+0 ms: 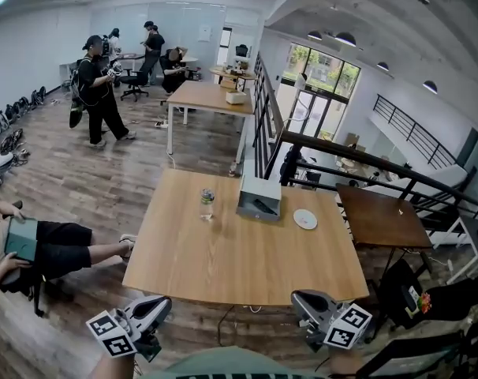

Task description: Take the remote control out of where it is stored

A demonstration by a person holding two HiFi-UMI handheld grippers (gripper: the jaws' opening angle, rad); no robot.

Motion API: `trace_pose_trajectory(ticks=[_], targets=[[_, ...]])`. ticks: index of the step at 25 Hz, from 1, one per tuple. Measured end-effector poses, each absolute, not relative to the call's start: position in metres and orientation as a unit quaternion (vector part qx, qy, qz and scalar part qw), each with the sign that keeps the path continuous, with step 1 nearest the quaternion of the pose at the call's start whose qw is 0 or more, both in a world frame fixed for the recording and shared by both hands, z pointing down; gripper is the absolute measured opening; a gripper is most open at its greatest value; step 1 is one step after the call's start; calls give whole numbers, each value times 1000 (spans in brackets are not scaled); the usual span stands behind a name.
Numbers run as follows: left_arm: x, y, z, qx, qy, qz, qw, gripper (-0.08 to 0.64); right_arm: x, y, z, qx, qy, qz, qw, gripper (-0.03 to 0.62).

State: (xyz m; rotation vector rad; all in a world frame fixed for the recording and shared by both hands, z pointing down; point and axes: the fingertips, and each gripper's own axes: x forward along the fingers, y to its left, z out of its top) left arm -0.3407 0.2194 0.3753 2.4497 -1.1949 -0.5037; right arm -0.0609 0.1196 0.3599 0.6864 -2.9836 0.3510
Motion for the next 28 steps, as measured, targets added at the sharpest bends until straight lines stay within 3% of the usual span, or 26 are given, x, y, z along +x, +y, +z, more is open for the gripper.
trace_pose_trajectory(ticks=[7, 20, 28], targets=[[-298, 144, 367, 860, -461, -157, 151, -8, -34, 24, 386, 176, -977, 121, 19, -5], [-173, -4, 347, 833, -510, -137, 162, -9, 58, -148, 396, 123, -983, 133, 1, -5], [-184, -48, 358, 828, -516, -126, 178, -8, 50, -192, 412, 127, -980, 152, 4, -5]])
